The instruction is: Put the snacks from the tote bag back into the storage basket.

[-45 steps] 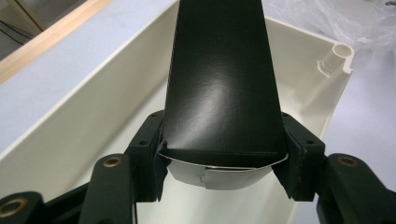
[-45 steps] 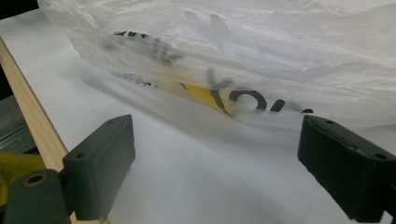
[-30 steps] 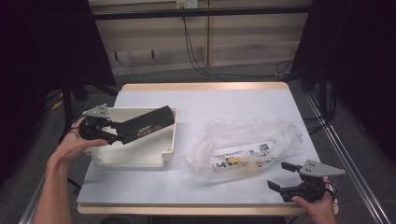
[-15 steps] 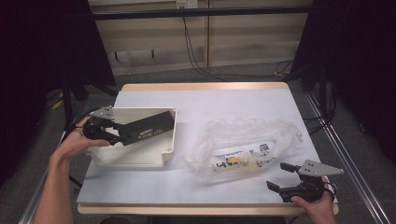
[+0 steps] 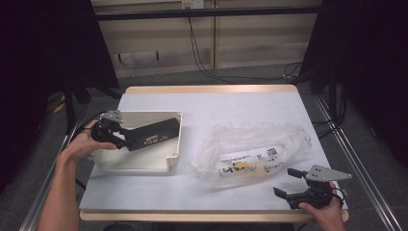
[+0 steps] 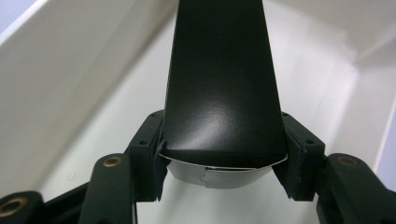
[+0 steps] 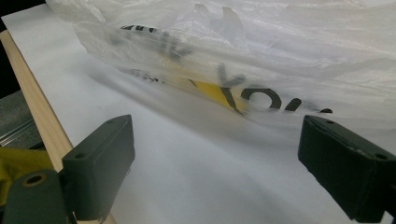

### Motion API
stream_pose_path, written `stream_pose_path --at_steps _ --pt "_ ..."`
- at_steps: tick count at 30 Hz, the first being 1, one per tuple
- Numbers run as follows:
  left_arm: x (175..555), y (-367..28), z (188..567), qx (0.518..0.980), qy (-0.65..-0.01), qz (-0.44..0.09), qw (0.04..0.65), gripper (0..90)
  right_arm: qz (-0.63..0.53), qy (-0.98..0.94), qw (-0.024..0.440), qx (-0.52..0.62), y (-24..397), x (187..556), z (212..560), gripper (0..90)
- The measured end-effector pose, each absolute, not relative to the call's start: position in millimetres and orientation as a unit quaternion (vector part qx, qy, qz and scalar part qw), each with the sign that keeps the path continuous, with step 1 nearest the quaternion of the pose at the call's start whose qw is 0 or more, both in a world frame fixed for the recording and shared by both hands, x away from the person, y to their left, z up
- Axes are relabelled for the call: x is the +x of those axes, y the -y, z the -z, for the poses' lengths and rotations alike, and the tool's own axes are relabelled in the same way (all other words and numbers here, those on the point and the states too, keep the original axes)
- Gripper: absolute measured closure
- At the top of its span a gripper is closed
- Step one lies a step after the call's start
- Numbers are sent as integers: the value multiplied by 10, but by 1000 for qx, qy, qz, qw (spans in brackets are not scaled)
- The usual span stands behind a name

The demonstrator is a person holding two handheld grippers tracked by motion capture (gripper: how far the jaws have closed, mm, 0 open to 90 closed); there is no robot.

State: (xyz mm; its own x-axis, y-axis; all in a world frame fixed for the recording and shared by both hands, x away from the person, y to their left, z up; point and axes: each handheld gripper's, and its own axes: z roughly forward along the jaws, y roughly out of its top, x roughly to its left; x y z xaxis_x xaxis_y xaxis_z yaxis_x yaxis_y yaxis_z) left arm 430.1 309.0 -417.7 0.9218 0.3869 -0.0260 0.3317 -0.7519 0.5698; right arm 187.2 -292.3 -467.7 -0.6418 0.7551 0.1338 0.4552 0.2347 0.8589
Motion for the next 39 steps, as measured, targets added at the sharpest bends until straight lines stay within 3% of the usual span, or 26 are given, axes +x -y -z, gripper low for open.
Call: stream_pose_path --at_steps 11,23,39 --pt "4425 -3031 4236 947 -203 -14 249 426 -477 -771 157 391 2923 1879 4681 102" --pt "4514 -2956 4291 959 -209 -18 190 404 -476 -772 157 391 2913 1871 4678 102" --pt "4614 -2877 4316 954 -240 -24 178 361 -475 -774 158 389 2906 1865 4677 102"
